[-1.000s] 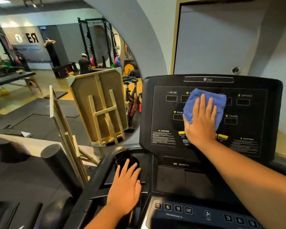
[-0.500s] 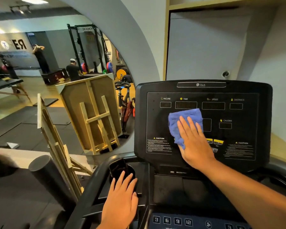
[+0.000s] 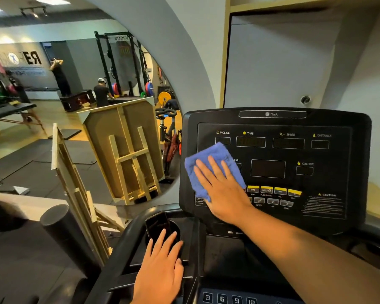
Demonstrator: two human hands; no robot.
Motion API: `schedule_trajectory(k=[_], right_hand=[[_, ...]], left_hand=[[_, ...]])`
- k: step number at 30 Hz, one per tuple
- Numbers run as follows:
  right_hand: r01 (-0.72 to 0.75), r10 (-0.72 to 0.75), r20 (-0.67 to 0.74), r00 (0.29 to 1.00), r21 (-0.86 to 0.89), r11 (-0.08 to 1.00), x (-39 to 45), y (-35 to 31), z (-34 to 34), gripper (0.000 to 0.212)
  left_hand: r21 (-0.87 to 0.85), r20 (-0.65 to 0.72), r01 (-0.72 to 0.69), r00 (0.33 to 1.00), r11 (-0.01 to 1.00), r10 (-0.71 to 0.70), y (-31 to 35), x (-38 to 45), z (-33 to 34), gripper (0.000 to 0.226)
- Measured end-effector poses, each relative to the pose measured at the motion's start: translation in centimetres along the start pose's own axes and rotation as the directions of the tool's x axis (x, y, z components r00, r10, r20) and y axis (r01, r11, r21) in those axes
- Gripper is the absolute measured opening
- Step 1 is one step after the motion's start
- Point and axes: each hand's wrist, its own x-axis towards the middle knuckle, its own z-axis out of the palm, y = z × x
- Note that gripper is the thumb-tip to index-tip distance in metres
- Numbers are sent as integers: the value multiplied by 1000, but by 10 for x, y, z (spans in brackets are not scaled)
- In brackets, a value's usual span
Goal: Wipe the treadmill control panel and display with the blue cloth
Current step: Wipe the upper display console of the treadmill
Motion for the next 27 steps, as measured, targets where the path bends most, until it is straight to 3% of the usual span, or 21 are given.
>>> schedule_trajectory(k=[3,5,8,11,13,16,19,22,24,27], right_hand=[[-18,18,-16,1000,-13,1000,-39,14,14,84],[-156,156,-39,987,3,988,-43,30,9,90],[-412,416,-95,904,63,909,-7,54,-9,80],[-515,524,-109,844,100,851,40,59,-26,72],[-441,449,-111,887,88,893,58,49,-29,75],[-118,118,-90,989,-5,993,56,34,-26,80],[117,-119,-10,993,-76,990,23,37,-12,77],[195,-195,17,981,-49,980,-10,48,-1,78],[70,-72,-46,996,-48,996,-8,59,-2,79],[-274,277,-127,952,41,961,32,66,-20,81]], left_hand=[[1,5,-2,1000,1000,2,-1,0,1,44],[3,16,-3,1000,1000,3,-2,2,1,44],[-4,23,-2,1000,1000,2,-2,3,-1,44],[-9,18,-1,1000,1000,1,-1,3,-1,43],[-5,22,5,1000,1000,-5,-1,3,0,42],[2,17,8,1000,1000,-8,-1,3,1,42],[9,25,7,1000,1000,-7,-1,3,1,42],[9,46,9,999,1000,-9,-3,4,4,42],[5,60,8,998,1000,-8,-4,6,5,42],[6,70,11,998,1000,-11,-5,8,5,42]])
